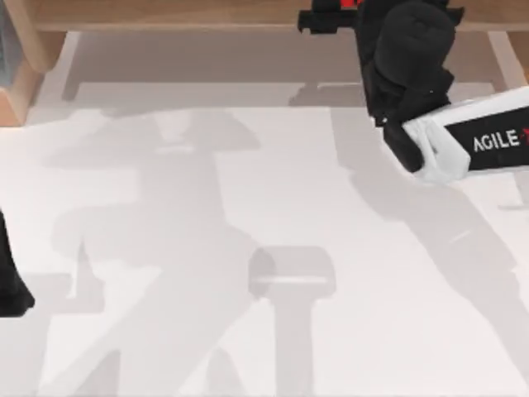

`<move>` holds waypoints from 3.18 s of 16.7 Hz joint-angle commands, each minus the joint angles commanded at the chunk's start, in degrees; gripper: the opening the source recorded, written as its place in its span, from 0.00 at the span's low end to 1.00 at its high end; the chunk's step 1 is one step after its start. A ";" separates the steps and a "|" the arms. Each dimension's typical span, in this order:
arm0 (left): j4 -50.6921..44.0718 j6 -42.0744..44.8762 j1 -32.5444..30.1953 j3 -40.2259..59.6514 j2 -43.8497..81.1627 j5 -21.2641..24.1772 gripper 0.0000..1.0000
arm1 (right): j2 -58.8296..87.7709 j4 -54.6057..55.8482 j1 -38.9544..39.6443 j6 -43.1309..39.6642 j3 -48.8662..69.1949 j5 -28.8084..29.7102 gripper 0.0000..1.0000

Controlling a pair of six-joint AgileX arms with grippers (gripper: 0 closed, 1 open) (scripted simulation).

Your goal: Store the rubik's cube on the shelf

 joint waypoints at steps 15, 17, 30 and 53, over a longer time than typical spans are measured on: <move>0.00 0.00 0.00 0.00 0.00 0.00 1.00 | 2.88 -2.47 -2.35 -0.56 4.02 -0.05 0.60; 0.00 0.00 0.00 0.00 0.00 0.00 1.00 | 2.88 -2.47 -2.35 -0.56 4.02 -0.05 0.75; 0.00 0.00 0.00 0.00 0.00 0.00 1.00 | 2.86 -2.46 -2.21 -0.56 3.97 -0.05 1.00; 0.00 0.00 0.00 0.00 0.00 0.00 1.00 | -15.76 29.58 -55.90 -71.06 -56.18 -66.16 1.00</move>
